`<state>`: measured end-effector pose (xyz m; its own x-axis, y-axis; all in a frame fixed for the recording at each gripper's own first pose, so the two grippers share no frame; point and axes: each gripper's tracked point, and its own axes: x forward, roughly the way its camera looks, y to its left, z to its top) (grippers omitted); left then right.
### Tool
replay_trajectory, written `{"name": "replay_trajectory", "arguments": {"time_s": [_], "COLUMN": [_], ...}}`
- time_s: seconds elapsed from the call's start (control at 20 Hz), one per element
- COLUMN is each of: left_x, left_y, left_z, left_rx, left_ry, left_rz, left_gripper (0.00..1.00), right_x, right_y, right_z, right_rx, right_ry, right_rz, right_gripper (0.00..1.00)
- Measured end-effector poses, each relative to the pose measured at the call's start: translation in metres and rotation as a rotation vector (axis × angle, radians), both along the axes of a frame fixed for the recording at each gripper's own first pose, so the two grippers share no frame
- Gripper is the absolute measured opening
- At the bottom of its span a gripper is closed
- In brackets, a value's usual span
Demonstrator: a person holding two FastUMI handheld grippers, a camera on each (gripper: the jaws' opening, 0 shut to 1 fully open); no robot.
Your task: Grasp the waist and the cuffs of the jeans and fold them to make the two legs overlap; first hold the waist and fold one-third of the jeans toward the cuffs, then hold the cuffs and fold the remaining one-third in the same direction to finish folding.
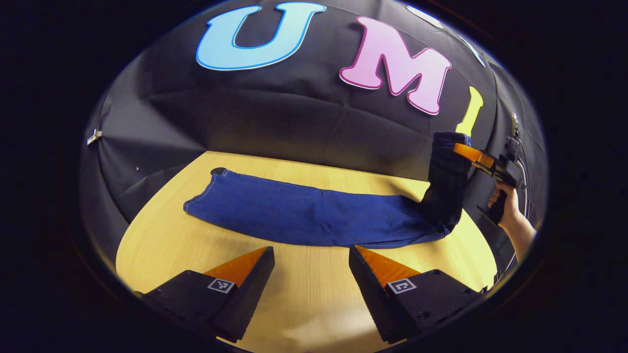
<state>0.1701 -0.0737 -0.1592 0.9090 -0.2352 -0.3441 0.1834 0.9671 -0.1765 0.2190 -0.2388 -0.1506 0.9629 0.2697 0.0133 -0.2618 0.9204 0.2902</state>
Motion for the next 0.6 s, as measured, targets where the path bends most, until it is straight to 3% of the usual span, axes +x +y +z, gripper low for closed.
{"name": "replay_trajectory", "arguments": {"time_s": [0.3, 0.5, 0.6], "left_x": [0.015, 0.042, 0.062], "left_y": [0.037, 0.090, 0.121], "left_z": [-0.008, -0.020, -0.020], "left_rx": [-0.096, -0.149, -0.158], "left_ry": [-0.035, -0.052, -0.087], "left_rz": [0.092, 0.231, 0.291], "left_gripper": [0.97, 0.97, 0.97], "right_x": [0.031, 0.049, 0.051], "right_y": [0.024, 0.045, 0.055], "right_z": [-0.073, -0.119, -0.134], "right_rx": [-0.007, -0.086, -0.062], "right_ry": [0.068, 0.143, 0.187], "right_rz": [0.215, 0.220, 0.216], "right_gripper": [0.05, 0.06, 0.14]}}
